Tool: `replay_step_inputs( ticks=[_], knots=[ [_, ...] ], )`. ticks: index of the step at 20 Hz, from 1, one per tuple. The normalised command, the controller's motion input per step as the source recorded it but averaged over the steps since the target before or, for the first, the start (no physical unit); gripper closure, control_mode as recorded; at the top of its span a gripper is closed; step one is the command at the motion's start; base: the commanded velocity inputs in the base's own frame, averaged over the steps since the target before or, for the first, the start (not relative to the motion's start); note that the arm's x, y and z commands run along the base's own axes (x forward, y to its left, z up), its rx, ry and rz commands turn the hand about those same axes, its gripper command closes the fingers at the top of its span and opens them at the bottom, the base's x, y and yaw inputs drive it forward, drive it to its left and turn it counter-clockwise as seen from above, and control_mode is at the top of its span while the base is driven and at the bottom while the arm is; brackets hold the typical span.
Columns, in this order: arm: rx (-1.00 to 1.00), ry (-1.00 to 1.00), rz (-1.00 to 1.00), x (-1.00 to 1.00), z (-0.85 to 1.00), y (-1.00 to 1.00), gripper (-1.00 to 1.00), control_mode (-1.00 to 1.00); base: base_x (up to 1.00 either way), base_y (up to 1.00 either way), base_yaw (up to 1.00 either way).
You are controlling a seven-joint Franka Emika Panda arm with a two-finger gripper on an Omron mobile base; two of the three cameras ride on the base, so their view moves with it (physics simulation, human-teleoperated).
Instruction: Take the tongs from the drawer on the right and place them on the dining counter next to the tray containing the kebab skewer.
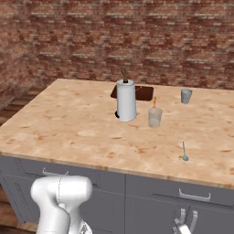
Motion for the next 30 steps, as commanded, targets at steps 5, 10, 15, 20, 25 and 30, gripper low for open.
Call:
replay_step_inputs(
  ticks=[5, 10, 15, 20, 25, 30],
  knots=[
    [0.01, 0.00, 0.00, 0.33, -0.06, -0.24, -1.00, -1.00, 0.00, 0.00, 0.00],
    [0.01, 0.00, 0.00, 0.35, -0.05, -0.09, -1.00, -1.00, 0.00, 0.00, 0.00],
    [0.00, 0.00, -0.01, 0.25, -0.36, -0.06, -1.00, -1.00, 0.00, 0.00, 0.00],
    [0.00, 0.00, -0.03, 0.33, -0.36, -0.03, -1.00, -1.00, 0.00, 0.00, 0.00],
    [0.01, 0.00, -0.06, 0.36, -0.04, -0.17, -1.00, -1.00, 0.00, 0.00, 0.00],
    [0.01, 0.01, -0.10, 0.32, -0.06, -0.23, -1.00, -1.00, 0.00, 0.00, 0.00]
  ],
)
